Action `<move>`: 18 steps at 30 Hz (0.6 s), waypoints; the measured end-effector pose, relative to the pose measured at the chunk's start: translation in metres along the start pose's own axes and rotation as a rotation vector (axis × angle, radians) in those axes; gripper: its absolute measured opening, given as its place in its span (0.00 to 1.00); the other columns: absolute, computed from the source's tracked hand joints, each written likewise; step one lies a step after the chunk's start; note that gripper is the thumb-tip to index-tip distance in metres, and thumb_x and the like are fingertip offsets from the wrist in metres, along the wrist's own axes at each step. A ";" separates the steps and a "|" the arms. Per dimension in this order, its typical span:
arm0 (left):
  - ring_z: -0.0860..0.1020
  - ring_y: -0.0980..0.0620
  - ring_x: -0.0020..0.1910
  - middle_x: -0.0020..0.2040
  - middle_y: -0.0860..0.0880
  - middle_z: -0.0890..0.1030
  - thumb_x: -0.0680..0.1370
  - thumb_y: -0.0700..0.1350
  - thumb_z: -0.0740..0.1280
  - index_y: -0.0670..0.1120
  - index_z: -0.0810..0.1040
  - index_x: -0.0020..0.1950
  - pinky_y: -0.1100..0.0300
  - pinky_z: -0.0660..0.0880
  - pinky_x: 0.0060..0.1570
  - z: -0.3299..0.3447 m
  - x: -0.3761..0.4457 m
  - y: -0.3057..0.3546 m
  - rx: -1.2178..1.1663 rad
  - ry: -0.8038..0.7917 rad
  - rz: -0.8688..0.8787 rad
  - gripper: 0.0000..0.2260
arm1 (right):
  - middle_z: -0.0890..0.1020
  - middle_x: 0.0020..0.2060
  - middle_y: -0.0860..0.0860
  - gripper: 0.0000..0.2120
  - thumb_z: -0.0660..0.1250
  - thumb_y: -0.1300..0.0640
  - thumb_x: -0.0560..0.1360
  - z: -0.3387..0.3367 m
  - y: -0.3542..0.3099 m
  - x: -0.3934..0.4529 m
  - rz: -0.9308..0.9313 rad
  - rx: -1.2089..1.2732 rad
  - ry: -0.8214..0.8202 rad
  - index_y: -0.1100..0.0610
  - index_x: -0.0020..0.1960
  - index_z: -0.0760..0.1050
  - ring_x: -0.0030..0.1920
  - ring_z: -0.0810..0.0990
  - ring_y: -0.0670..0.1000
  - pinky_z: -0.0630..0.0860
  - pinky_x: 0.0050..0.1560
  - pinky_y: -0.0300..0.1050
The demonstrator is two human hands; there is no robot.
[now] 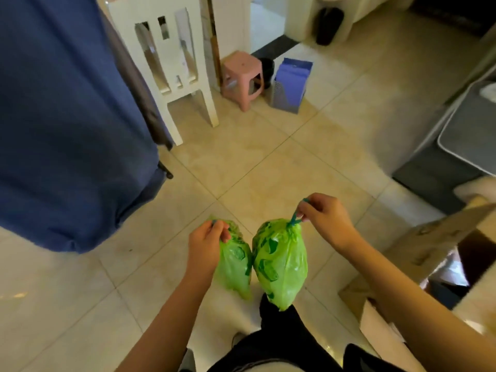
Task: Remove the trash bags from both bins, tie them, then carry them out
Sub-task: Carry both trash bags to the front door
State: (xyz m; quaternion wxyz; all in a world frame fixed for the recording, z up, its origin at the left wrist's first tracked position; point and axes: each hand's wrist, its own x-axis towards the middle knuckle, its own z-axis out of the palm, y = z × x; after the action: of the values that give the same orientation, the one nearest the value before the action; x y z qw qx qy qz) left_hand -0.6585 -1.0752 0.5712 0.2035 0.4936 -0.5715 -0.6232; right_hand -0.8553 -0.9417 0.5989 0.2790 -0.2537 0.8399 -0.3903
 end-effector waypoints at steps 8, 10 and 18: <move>0.72 0.58 0.28 0.31 0.45 0.73 0.80 0.39 0.60 0.42 0.73 0.33 0.70 0.71 0.33 0.119 0.125 0.088 -0.015 0.093 0.141 0.15 | 0.84 0.33 0.49 0.09 0.64 0.60 0.74 -0.087 0.014 0.128 0.043 0.122 0.065 0.58 0.38 0.80 0.37 0.83 0.50 0.79 0.44 0.48; 0.71 0.58 0.29 0.31 0.45 0.73 0.80 0.39 0.60 0.42 0.75 0.34 0.71 0.71 0.33 0.157 0.152 0.111 -0.007 0.062 0.172 0.14 | 0.84 0.33 0.50 0.09 0.63 0.61 0.75 -0.116 0.019 0.161 0.049 0.148 0.090 0.58 0.38 0.80 0.36 0.82 0.50 0.80 0.46 0.50; 0.75 0.57 0.32 0.35 0.51 0.80 0.80 0.40 0.60 0.45 0.80 0.43 0.60 0.74 0.39 0.309 0.259 0.182 0.014 -0.050 0.183 0.10 | 0.85 0.32 0.49 0.12 0.64 0.60 0.75 -0.216 0.055 0.291 0.155 0.265 0.243 0.56 0.35 0.80 0.37 0.83 0.49 0.80 0.47 0.48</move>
State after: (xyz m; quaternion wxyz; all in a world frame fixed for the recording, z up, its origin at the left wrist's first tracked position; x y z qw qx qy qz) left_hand -1.0890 -1.1772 0.5950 0.2416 0.4250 -0.6233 -0.6103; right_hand -1.2186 -0.9866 0.5929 0.2356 -0.1006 0.8257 -0.5026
